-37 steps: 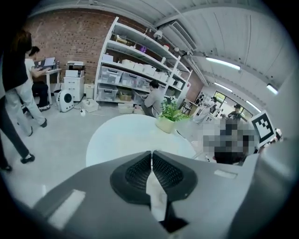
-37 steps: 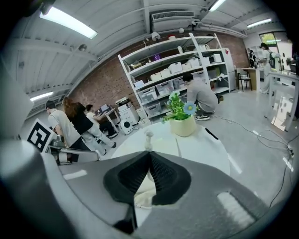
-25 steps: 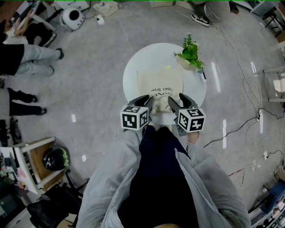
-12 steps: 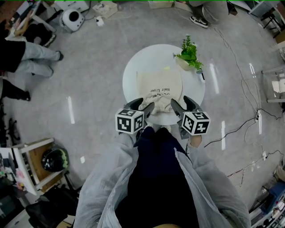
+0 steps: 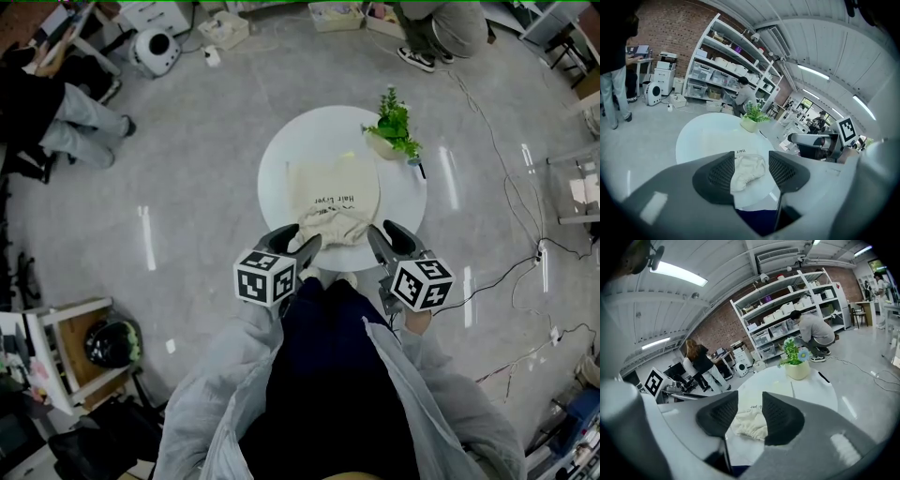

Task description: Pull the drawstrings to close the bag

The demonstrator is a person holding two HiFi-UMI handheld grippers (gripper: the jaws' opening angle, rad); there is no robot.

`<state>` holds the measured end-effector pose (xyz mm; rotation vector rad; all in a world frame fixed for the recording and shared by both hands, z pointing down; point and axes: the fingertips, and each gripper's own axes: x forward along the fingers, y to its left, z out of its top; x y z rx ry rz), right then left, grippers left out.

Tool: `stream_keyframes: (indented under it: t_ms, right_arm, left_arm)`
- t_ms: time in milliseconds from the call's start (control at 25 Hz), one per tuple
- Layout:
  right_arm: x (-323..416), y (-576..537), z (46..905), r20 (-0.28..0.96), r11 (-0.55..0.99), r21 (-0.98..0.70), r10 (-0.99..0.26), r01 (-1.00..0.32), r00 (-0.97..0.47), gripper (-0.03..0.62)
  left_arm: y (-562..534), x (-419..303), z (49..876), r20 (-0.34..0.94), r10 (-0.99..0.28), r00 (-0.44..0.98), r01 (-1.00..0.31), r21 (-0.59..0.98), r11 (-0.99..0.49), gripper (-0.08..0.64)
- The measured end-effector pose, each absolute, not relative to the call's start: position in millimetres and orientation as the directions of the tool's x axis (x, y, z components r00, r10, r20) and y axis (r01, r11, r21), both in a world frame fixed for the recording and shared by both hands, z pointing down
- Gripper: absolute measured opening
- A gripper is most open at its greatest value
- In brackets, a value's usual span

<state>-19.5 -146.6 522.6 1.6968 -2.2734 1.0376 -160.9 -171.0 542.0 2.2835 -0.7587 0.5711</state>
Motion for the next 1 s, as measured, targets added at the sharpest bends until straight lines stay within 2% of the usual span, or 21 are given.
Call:
stream_keyframes:
  t_ms: [80, 320, 600, 1000]
  right_arm:
    - [-16.4, -143.8, 511.7, 0.456, 0.139, -0.438, -0.817, -0.888, -0.353, 0.132]
    - [-11.8, -136.1, 484.9, 0.408, 0.164, -0.392, -0.851, -0.905, -0.331, 0.002]
    - [-15.2, -129.7, 483.5, 0.406, 0.184, -0.351, -0.854, -0.918, -0.326, 0.002]
    - [-18.4, -128.9, 475.5, 0.415, 0.214, -0.314, -0.845, -0.925, -0.336, 0.002]
  left_arm:
    - [-167.9, -160.1, 534.7, 0.562, -0.364, 0.743, -0.639, 0.435, -0.634, 0.232]
    - [-165.1, -161.5, 512.4, 0.52, -0.406, 0.752, -0.635, 0.404, -0.659, 0.125]
    - [-163.9, -164.5, 510.5, 0.499, -0.437, 0.749, -0.643, 0.385, -0.662, 0.017]
    - [-159.7, -157.6, 507.1, 0.496, -0.418, 0.761, -0.614, 0.343, -0.711, 0.017]
